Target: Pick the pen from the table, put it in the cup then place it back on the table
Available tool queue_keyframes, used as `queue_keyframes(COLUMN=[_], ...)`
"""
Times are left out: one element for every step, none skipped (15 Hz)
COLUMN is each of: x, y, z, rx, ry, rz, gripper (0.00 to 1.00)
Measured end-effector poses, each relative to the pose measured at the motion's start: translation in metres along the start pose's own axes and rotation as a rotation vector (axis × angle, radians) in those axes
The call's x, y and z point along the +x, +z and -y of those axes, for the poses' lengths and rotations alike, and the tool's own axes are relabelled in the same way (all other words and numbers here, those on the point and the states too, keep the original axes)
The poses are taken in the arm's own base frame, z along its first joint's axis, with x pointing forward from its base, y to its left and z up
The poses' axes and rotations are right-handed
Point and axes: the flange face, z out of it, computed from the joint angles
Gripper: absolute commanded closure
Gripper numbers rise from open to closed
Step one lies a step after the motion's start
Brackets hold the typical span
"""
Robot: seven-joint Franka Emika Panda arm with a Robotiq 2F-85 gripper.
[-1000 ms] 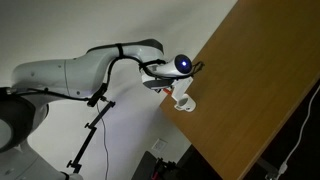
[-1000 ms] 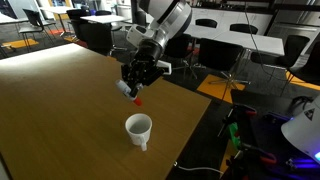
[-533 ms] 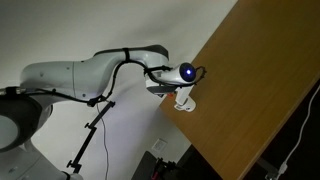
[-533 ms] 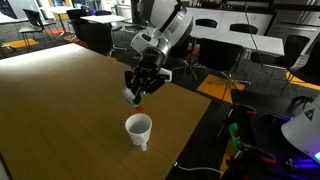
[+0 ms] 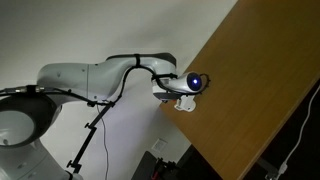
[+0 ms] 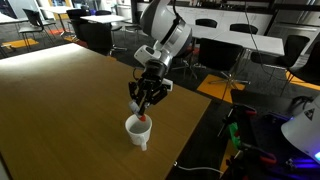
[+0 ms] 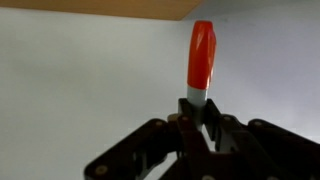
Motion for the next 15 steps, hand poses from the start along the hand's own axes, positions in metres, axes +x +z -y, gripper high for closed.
queue_keyframes(x=[-0.005, -0.009, -0.014, -0.018, -0.019, -0.018, -0.016, -0.014, -0.012, -0.011, -0.012, -0.015, -0.019, -0.025, -0.032], y=[0.002, 0.004, 0.005, 0.007, 0.009, 0.009, 0.009, 0.009, 0.008, 0.006, 0.004, 0.003, 0.003, 0.004, 0.004], z=[0.001, 0.001, 0.002, 0.002, 0.001, -0.003, -0.008, -0.013, -0.017, -0.021, -0.023, -0.023, -0.022, -0.020, -0.018], rx=[0.003, 0.006, 0.008, 0.009, 0.009, 0.007, 0.002, -0.004, -0.011, -0.019, -0.024, -0.027, -0.028, -0.027, -0.029], ry=[0.003, 0.002, -0.001, -0.004, -0.007, -0.014, -0.022, -0.030, -0.037, -0.043, -0.044, -0.039, -0.031, -0.020, -0.007], rz=[-0.001, -0.002, -0.003, -0.004, -0.009, -0.017, -0.024, -0.031, -0.039, -0.046, -0.049, -0.051, -0.052, -0.052, -0.050], gripper=[0.95, 0.95, 0.95, 0.95, 0.95, 0.95, 0.95, 0.95, 0.95, 0.95, 0.95, 0.95, 0.95, 0.95, 0.95])
